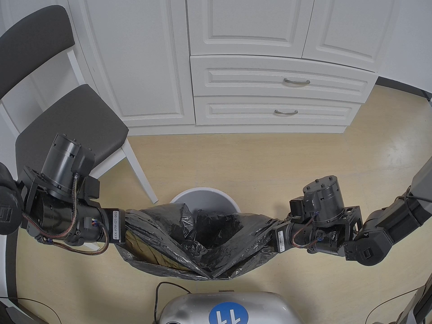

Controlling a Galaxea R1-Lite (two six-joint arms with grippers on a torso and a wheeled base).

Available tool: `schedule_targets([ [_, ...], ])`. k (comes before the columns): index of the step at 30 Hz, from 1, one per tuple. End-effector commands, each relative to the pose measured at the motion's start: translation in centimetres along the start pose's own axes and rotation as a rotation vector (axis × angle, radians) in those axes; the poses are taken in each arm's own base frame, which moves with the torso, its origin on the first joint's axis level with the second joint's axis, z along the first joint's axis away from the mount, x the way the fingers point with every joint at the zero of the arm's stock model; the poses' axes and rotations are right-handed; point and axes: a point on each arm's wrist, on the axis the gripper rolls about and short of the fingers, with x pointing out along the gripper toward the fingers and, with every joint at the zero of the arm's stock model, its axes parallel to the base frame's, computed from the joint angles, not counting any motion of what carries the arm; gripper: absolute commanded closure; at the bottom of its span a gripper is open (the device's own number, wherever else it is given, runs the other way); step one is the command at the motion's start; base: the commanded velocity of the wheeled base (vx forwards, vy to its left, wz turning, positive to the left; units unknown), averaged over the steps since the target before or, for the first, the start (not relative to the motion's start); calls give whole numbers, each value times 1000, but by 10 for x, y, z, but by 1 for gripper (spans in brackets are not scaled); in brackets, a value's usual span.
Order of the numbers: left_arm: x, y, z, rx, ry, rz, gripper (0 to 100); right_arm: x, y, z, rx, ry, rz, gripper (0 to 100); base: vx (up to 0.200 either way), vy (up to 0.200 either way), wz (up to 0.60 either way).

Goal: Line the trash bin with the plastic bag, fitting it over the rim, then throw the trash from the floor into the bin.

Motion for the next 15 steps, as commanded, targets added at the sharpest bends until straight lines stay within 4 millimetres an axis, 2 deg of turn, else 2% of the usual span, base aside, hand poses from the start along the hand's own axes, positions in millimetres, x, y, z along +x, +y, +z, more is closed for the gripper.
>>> schedule_targets([
  [1, 0, 0, 0, -2, 0, 0, 100, -5, -4, 2, -7, -12, -7, 100, 0, 0, 0],
  [15, 0, 0, 0, -6, -1, -1, 100, -7, -4, 0, -13, -6, -7, 100, 0, 0, 0],
])
